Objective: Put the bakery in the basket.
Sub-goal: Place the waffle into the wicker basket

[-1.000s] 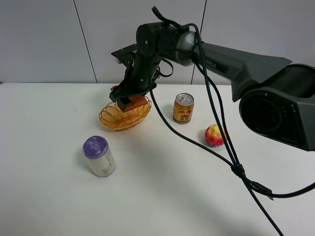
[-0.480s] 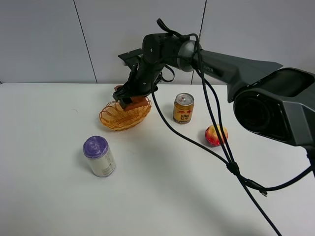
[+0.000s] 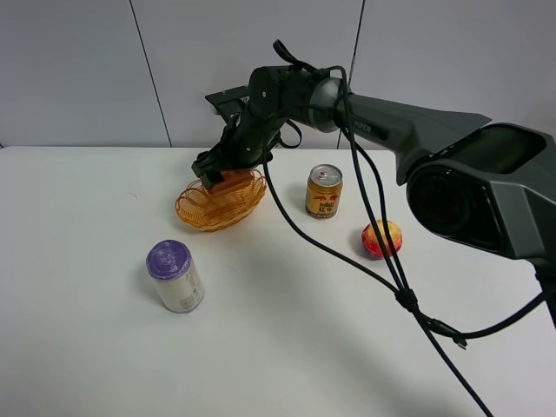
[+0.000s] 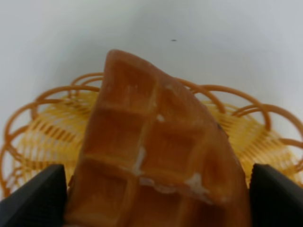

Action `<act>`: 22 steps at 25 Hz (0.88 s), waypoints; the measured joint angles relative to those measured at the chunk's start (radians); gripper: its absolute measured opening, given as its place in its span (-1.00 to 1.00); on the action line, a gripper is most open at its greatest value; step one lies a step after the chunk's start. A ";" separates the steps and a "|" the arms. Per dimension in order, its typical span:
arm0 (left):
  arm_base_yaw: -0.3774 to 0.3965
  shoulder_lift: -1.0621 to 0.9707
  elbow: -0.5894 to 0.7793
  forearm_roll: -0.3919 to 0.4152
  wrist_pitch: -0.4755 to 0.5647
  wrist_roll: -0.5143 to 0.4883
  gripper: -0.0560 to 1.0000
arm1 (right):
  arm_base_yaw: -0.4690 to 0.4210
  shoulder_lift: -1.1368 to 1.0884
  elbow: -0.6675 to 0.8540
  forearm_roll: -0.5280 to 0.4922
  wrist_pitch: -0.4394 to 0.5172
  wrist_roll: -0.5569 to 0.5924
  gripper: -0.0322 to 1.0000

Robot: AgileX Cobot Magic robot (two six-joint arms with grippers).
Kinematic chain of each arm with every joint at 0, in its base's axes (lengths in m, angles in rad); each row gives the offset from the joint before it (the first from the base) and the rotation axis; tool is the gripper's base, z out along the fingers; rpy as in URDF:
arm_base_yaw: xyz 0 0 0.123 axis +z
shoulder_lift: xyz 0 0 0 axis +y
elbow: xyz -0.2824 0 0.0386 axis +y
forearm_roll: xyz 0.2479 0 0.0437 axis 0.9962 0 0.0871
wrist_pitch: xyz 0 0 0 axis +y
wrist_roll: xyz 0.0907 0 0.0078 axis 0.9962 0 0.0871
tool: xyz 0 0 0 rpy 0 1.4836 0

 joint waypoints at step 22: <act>0.000 0.000 0.000 0.000 0.000 0.000 0.99 | 0.044 -0.045 0.000 -0.048 0.045 0.053 0.73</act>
